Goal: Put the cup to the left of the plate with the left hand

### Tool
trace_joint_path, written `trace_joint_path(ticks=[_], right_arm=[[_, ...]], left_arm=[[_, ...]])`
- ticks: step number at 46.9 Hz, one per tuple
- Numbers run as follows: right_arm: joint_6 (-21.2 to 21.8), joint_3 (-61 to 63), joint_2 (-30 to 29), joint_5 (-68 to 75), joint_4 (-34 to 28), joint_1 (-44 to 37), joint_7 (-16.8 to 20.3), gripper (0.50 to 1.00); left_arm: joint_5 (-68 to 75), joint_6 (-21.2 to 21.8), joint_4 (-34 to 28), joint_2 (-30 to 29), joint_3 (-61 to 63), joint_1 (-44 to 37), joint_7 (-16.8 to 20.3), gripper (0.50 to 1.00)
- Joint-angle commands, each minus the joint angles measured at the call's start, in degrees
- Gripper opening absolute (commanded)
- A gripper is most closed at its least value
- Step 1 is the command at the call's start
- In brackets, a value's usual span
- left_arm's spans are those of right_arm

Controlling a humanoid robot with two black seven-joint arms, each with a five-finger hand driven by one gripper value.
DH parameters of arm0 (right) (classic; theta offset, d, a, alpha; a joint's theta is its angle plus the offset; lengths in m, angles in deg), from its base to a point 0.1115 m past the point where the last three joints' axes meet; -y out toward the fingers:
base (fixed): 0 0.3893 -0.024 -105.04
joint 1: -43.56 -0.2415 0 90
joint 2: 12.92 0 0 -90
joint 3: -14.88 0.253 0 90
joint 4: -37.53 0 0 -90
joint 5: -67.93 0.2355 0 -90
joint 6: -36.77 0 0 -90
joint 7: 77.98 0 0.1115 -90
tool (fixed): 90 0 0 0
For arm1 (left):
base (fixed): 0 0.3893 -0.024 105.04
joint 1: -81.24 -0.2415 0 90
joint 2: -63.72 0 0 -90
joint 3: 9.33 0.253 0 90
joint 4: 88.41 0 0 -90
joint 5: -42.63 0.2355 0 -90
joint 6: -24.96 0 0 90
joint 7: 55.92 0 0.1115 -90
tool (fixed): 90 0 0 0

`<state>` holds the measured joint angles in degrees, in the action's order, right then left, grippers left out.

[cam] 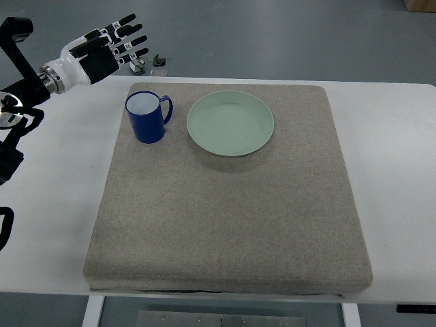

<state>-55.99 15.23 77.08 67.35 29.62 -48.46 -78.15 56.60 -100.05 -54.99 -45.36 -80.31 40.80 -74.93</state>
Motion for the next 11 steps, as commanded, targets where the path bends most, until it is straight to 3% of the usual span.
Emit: trace_joint_path(ticks=[1, 11], right_arm=[[0.3, 0.0, 0.0, 0.1, -0.7, 0.0, -0.1, 0.934], [0.0, 0.1, 0.0, -0.1, -0.8, 0.1, -0.5, 0.934]], left_arm=[[-0.1, 0.0, 0.1, -0.1, 0.0, 0.1, 0.0, 0.999], [-0.4, 0.0, 0.1, -0.1, 0.0, 0.2, 0.0, 0.999]])
